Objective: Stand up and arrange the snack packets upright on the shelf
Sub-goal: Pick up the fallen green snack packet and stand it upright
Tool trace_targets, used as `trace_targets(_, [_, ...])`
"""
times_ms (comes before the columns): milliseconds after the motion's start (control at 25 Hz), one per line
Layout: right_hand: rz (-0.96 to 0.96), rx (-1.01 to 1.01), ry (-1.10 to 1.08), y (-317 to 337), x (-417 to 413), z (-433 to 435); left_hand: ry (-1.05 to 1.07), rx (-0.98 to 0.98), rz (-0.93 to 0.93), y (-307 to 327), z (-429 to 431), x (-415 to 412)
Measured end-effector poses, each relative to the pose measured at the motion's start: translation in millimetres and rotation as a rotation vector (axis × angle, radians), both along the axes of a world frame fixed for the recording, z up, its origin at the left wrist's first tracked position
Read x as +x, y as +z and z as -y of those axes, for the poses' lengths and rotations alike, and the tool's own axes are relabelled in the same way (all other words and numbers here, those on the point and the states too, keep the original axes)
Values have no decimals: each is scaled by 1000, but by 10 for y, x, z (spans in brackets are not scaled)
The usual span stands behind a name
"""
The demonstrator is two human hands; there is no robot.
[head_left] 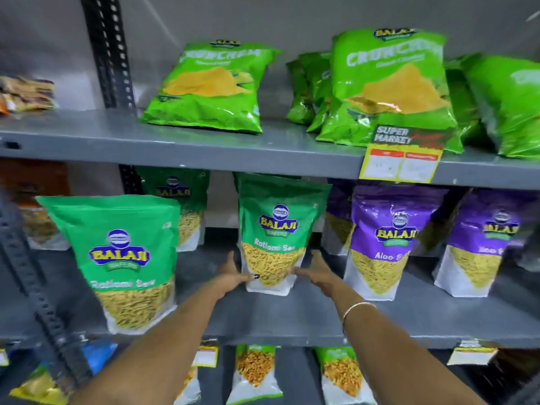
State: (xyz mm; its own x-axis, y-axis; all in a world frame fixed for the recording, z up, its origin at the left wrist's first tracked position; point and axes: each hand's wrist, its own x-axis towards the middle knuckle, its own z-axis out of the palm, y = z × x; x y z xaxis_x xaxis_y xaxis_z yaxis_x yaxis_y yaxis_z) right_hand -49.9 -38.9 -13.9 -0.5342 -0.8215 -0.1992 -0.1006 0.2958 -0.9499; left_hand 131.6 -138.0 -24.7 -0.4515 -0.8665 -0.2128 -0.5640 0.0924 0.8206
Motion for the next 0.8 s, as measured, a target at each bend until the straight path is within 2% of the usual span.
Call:
trace_targets(80, [26,-24,149,-32,-53,77,51,93,-151,-98,-28,-126])
trace_targets(160, [20,-46,171,-125,-84,122,148,75,-191,-192,-48,-176])
trace_targets(280, [12,-81,115,-162,-41,6,228,5,-151,-230,-137,-119])
trace_targets(520, [-153,-46,74,-125,216,-482,167,-34,-44,-289,-464,174])
trace_targets(800, [-185,-60,79,-65,397,-662,102,-107,50,-105,-715,344])
